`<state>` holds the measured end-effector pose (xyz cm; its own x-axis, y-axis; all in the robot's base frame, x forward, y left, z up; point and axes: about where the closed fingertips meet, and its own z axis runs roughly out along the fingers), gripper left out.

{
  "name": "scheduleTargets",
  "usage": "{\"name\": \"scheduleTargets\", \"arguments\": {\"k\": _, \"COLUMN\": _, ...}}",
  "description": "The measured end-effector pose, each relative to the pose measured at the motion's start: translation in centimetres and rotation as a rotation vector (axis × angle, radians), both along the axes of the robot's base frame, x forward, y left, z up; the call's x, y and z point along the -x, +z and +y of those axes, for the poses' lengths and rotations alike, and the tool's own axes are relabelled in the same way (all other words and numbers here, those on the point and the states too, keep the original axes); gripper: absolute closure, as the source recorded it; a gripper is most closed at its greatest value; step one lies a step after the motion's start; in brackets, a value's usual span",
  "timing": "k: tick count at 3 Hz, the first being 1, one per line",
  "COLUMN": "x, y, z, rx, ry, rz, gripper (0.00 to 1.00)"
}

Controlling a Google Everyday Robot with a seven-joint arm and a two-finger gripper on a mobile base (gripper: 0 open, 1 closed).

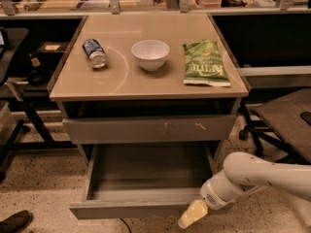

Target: Open middle drawer

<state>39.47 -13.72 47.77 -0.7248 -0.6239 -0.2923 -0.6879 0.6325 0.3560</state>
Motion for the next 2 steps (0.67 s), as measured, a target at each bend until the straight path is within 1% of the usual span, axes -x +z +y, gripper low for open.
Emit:
{"name": "scheduleTargets", "arguments": {"k": 1, "x": 0.0, "y": -1.1, "z": 0.1, "rx": -0.007, "ry": 0.014, "rz": 0.018, "gripper": 0.00}}
{"name": "scheduleTargets", "arguments": {"k": 2, "x": -0.3, "y": -3.2, "z": 0.4, "rx": -0.016, "ry": 0.033, "rz": 0.049, "gripper": 0.00}}
